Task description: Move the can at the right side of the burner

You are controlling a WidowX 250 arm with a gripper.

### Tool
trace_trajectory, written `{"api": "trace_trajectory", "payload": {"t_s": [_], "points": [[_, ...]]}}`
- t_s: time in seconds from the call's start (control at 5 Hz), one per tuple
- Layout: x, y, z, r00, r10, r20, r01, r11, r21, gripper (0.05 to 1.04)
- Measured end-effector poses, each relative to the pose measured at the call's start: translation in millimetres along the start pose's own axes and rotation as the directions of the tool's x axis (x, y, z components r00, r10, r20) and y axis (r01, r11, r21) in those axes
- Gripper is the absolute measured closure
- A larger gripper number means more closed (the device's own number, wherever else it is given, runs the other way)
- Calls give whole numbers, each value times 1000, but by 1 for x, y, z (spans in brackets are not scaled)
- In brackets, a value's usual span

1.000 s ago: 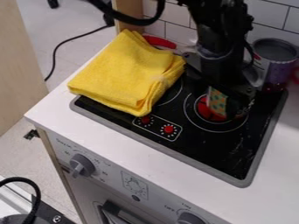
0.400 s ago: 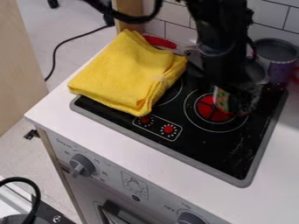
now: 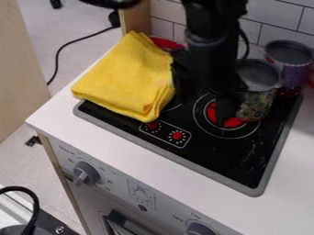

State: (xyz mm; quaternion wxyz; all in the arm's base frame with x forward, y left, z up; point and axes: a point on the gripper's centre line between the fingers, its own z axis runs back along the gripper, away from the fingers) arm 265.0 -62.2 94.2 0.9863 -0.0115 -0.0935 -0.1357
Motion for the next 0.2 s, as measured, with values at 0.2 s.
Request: {"api": "trace_trajectory", "payload": {"t_s": [0.2], "points": [[-6, -8, 10, 1000, 1, -15, -1, 1000, -13, 85]]}}
